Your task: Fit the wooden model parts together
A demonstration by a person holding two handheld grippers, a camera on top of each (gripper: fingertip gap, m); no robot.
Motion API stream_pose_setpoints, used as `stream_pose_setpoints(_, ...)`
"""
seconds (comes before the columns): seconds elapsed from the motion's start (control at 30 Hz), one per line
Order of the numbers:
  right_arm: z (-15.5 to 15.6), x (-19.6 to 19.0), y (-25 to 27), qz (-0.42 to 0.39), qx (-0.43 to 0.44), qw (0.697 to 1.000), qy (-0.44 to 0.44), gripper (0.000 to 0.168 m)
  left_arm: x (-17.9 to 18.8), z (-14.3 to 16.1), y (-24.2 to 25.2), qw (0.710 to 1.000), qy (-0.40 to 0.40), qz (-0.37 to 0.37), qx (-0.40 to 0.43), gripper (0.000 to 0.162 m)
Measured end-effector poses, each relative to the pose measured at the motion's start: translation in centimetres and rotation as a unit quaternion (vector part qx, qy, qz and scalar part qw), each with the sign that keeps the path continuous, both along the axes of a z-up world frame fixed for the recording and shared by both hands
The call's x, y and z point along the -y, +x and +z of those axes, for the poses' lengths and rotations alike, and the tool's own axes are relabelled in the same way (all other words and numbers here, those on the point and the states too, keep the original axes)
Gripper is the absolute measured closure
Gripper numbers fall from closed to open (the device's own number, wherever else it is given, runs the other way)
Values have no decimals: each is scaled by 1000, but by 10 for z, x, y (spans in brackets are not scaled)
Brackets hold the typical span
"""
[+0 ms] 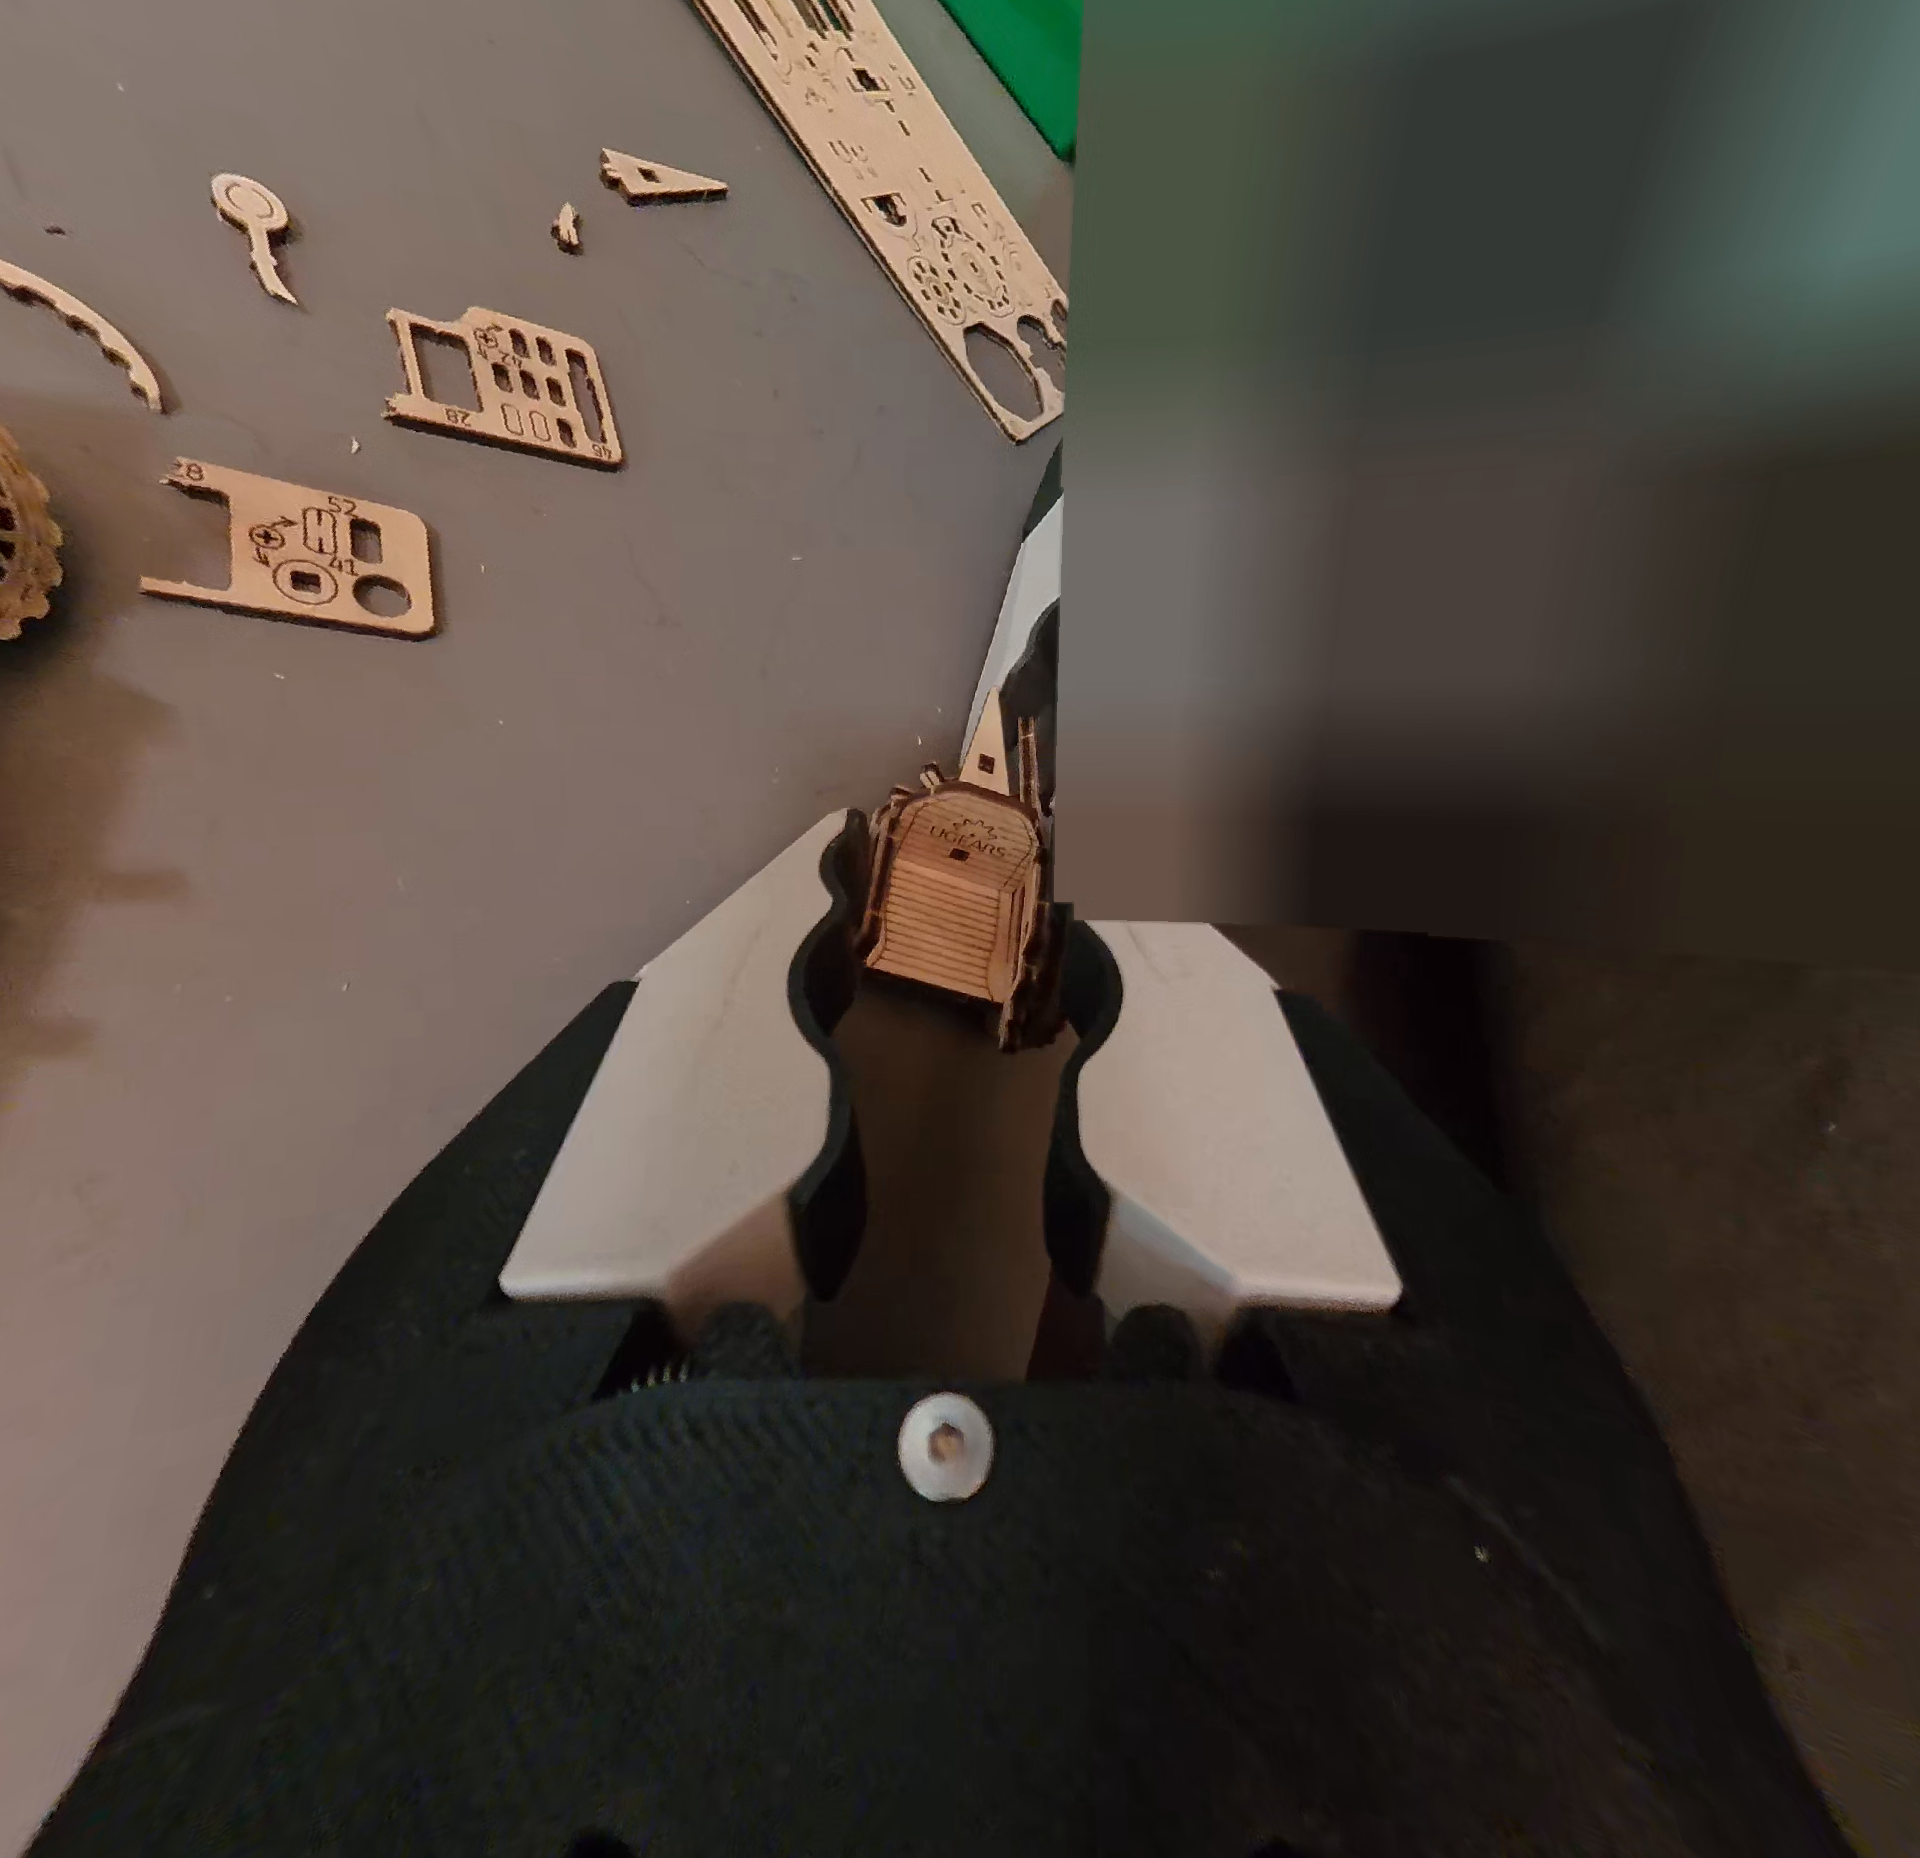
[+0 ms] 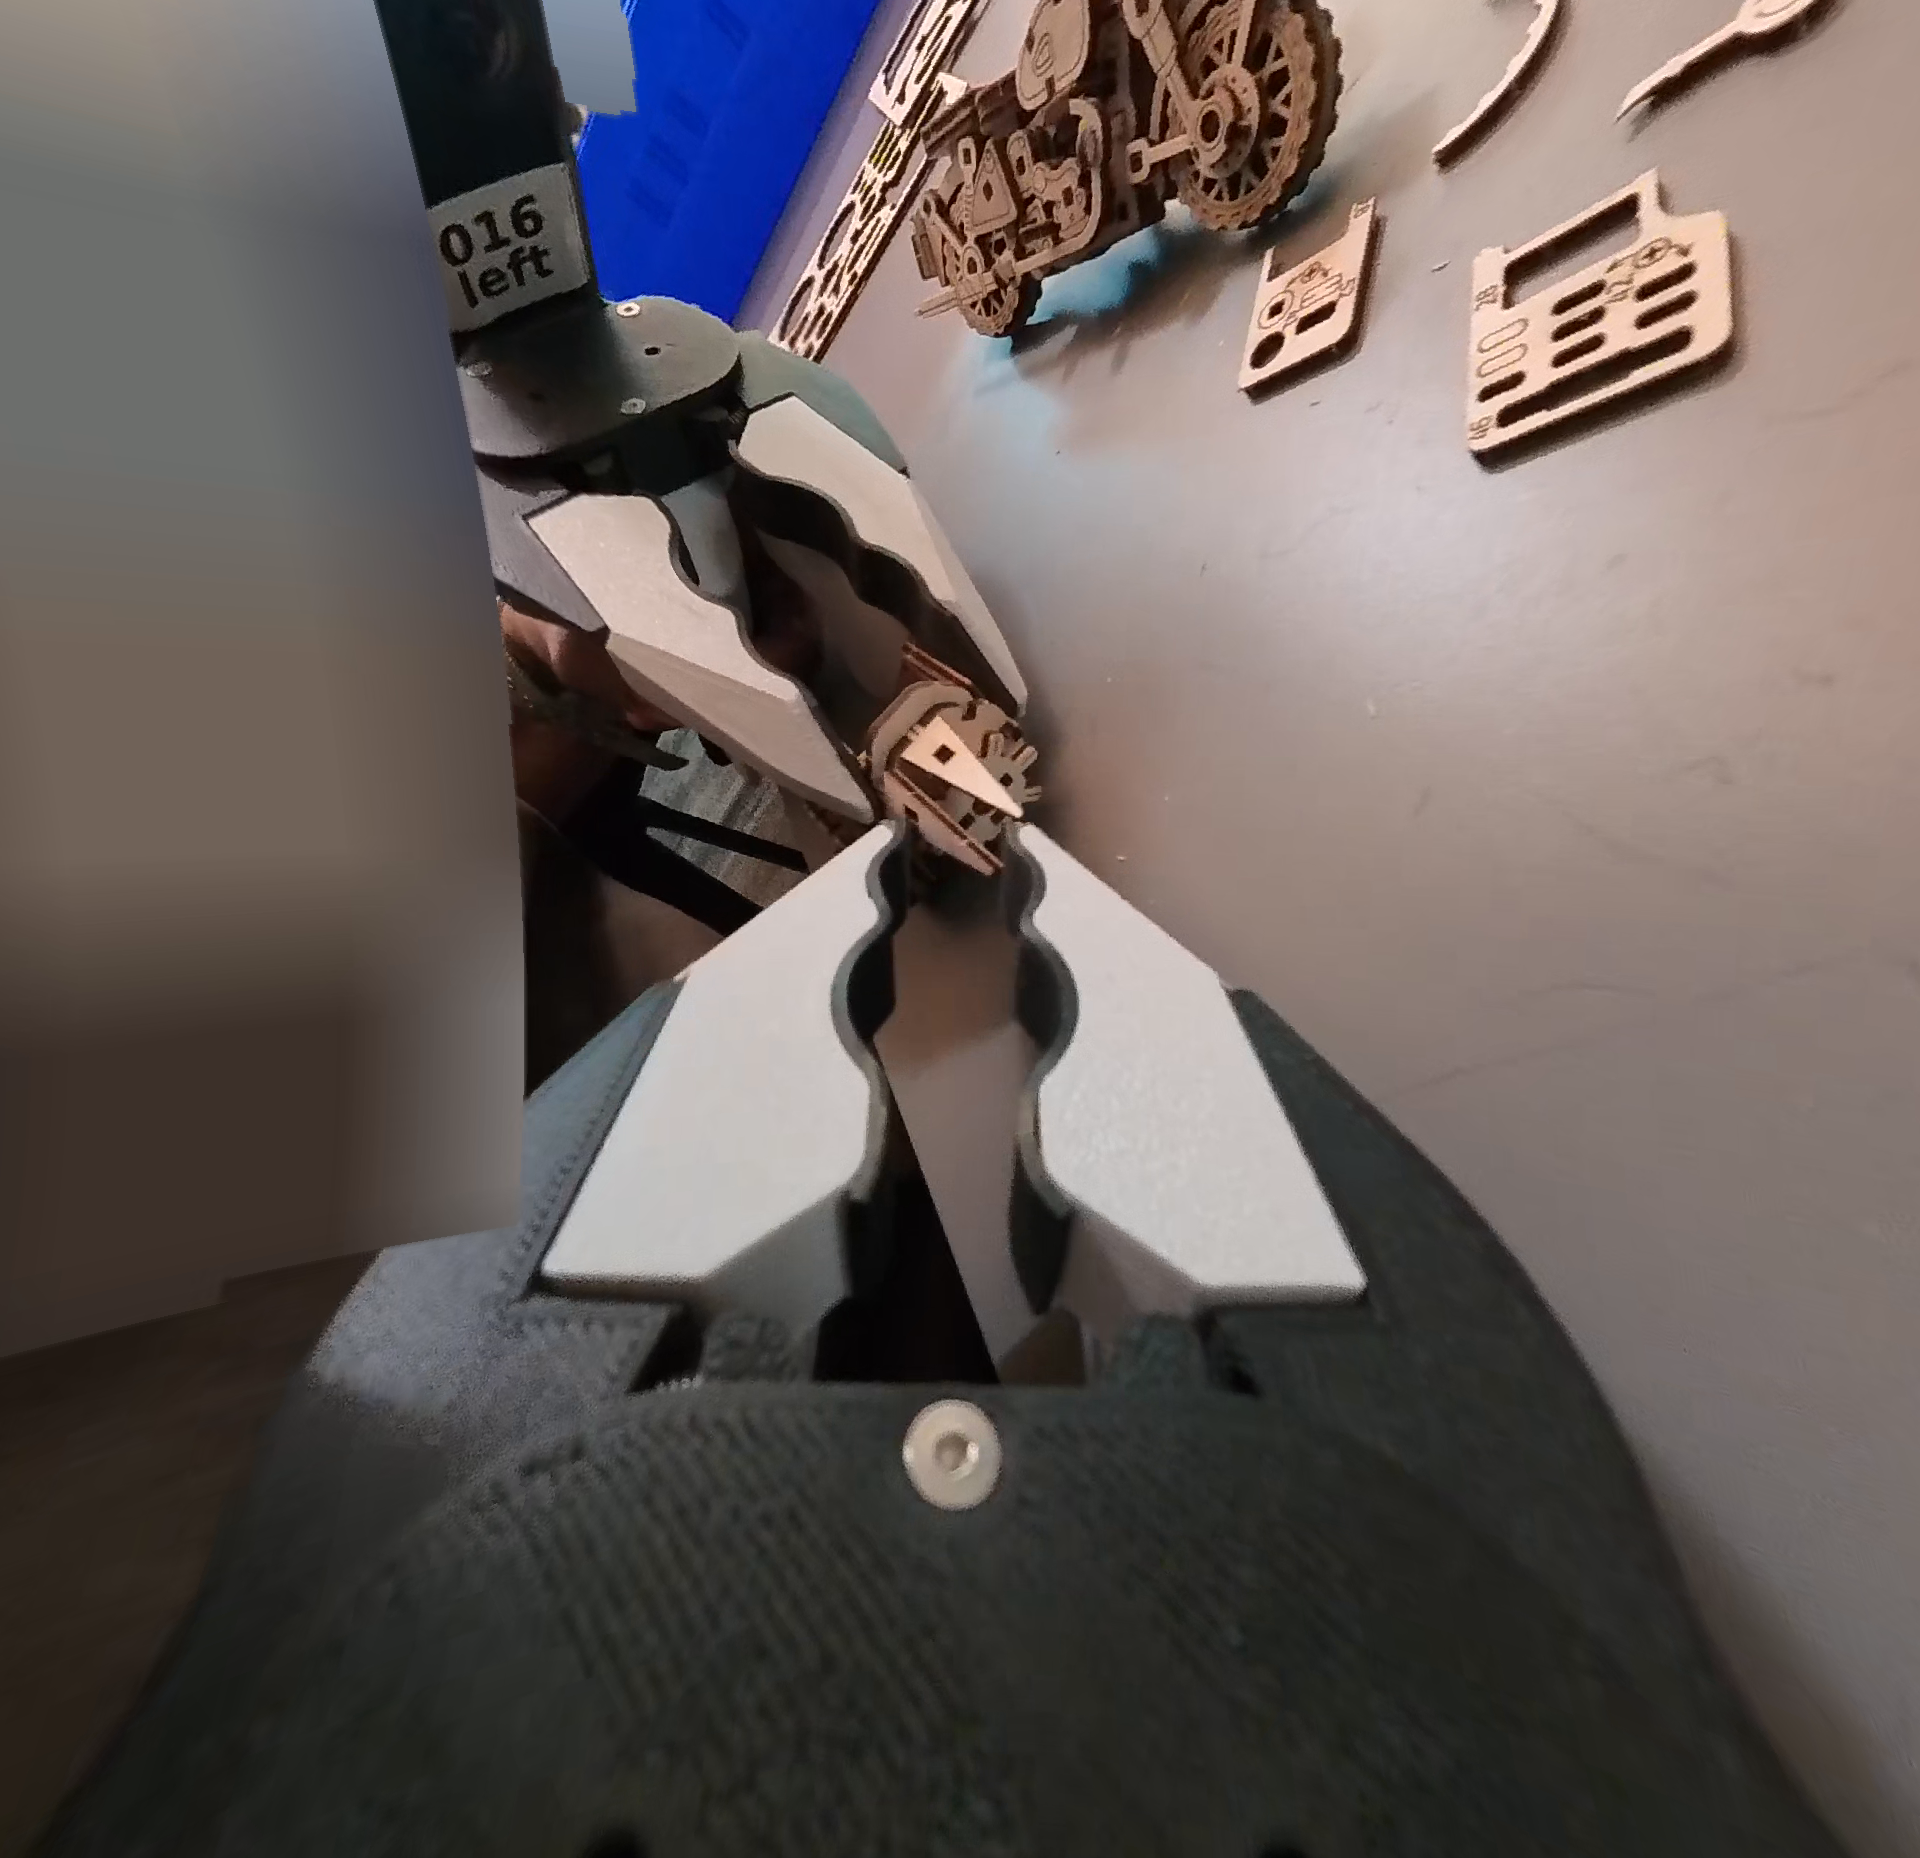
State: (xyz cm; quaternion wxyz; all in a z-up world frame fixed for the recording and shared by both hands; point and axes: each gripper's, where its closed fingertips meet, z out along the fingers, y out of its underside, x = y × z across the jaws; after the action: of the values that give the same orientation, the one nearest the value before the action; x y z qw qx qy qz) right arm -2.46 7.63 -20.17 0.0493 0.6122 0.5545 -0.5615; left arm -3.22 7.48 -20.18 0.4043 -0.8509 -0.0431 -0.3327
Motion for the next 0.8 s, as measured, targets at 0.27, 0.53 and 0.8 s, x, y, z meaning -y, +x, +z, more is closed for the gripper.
stream_pose_setpoints(0.27,0,0,-1,-8,2,1000,-3,151,0,0,1,1000,5,4,-26,129)
stream_pose_setpoints(0.53,0,-2,-1,-12,-6,1000,10,152,-1,1,4,999,10,3,-41,129)
stream_pose_setpoints(0.8,0,-2,-2,-14,-9,1000,13,150,0,0,4,998,12,4,-59,128)
